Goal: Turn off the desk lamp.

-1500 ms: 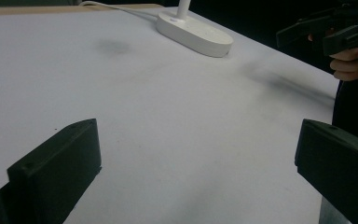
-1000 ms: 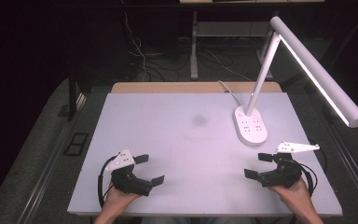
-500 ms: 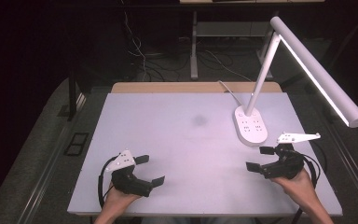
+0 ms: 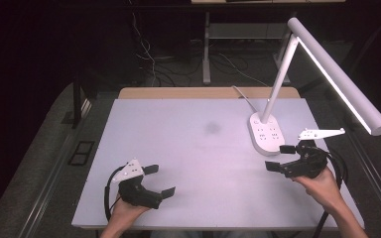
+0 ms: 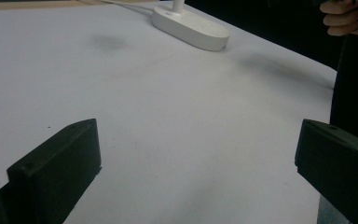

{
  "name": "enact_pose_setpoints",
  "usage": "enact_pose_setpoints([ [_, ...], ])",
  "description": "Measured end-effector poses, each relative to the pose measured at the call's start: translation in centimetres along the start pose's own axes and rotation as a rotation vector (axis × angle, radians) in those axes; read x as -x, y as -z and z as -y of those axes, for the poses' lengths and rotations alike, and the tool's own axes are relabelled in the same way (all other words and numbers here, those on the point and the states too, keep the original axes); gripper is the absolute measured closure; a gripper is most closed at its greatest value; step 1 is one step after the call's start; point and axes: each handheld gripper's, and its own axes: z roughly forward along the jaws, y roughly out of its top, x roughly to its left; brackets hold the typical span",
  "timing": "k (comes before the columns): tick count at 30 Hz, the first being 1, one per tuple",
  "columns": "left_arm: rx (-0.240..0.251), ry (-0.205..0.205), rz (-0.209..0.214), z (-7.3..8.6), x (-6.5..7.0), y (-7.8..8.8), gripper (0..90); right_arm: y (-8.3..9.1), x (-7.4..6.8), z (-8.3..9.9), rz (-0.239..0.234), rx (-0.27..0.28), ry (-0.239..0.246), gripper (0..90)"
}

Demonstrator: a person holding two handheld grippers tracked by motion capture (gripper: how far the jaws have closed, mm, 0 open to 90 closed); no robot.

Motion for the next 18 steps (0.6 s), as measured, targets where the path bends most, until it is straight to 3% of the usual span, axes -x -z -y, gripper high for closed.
enact_pose_setpoints([
  [18, -0.003, -0.001, -0.003, 0.0, -0.1, 0.0, 0.0, -0.2, 2.9, -3.1, 0.021, -0.003, 0.001, 0.8],
])
